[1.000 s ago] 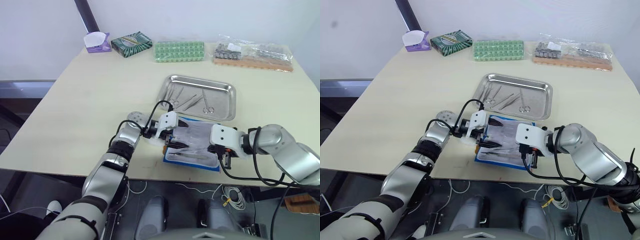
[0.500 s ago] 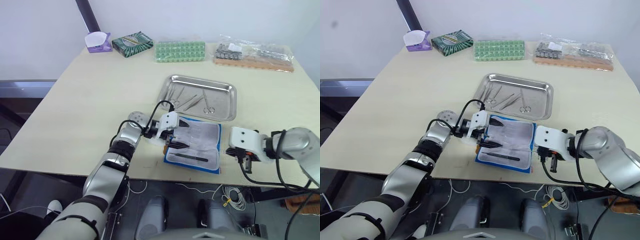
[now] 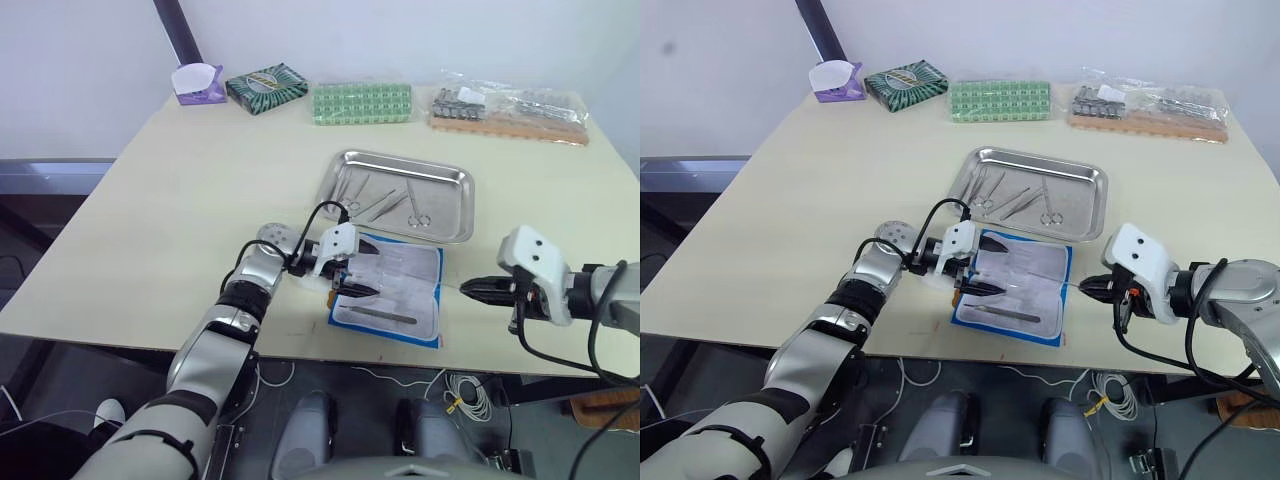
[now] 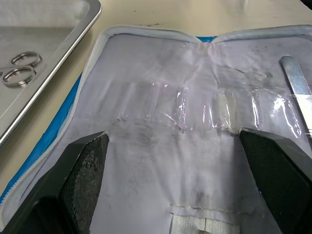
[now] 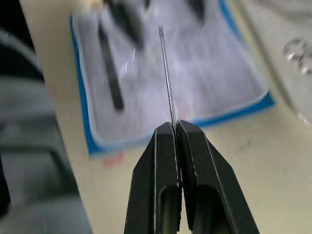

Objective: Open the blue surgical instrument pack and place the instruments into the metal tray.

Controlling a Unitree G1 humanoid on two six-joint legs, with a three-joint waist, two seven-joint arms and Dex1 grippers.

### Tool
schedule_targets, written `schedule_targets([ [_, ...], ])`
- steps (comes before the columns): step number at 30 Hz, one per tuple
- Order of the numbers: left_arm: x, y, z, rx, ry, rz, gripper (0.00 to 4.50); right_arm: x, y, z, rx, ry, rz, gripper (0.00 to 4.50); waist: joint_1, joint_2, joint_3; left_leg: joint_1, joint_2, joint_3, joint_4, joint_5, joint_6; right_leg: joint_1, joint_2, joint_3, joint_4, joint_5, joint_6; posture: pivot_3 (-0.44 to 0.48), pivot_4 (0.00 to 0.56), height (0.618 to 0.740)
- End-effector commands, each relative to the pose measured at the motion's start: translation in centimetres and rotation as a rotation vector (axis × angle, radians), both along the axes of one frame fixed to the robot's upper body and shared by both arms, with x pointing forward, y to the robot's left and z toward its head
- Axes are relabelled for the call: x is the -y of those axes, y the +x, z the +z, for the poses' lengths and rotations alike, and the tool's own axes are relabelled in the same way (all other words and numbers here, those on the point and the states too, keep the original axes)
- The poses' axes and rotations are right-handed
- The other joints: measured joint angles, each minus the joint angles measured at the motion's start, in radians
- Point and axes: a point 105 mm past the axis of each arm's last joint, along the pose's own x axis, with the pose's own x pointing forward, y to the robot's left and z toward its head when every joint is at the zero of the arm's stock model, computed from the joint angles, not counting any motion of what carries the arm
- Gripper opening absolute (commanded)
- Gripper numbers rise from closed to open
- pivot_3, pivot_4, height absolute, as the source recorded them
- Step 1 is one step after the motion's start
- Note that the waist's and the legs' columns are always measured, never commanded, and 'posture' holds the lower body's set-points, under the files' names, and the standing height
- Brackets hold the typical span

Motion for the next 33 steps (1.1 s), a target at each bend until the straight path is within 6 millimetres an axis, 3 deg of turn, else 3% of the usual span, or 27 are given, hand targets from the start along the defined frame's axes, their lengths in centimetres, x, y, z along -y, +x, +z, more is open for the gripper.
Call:
schedule_targets([
  [1,-0.8,-1.3,-3.6,-0.109,0.084,0.021,4.50,-0.6,1.3,2.0,0.090,0.116,-0.068,0.06,-0.002,0.000,0.000,0.000,0.000,0.000,0.000,0.000,0.000,0.000,0.000,0.000,0.000,0.000,0.000,0.000,0.150,0.740],
  [6,-0.8,-1.3,-3.6,-0.108,0.081,0.023,4.50,-1.0,3.5,2.7,0.131,0.203,-0.170,0.06,-0.001,0.001,0.000,0.000,0.000,0.000,0.000,0.000,0.000,0.000,0.000,0.000,0.000,0.000,0.000,0.000,0.150,0.740],
  [12,-0.9,-1.2,-3.5,-0.109,0.078,0.029,4.50,-1.1,7.6,3.0,0.181,0.295,-0.365,0.06,-0.003,0.002,-0.001,0.000,0.000,0.001,0.000,0.000,0.000,0.000,0.000,0.000,0.001,0.000,0.000,0.000,0.150,0.740],
  [20,-0.7,-1.2,-3.5,-0.107,0.073,0.033,4.50,-1.5,12.5,1.4,0.210,0.369,-0.598,0.06,-0.007,0.004,-0.002,0.000,-0.001,0.005,0.000,0.000,0.001,0.000,0.001,0.000,0.001,0.000,0.000,0.000,0.150,0.740],
  [33,-0.7,-1.2,-3.6,-0.108,0.069,0.039,4.50,-2.3,16.6,-2.7,0.162,0.395,-0.794,0.06,-0.011,0.006,-0.002,0.000,-0.001,0.005,0.000,0.000,0.001,0.000,0.001,0.001,0.002,0.000,0.000,0.000,0.150,0.740],
])
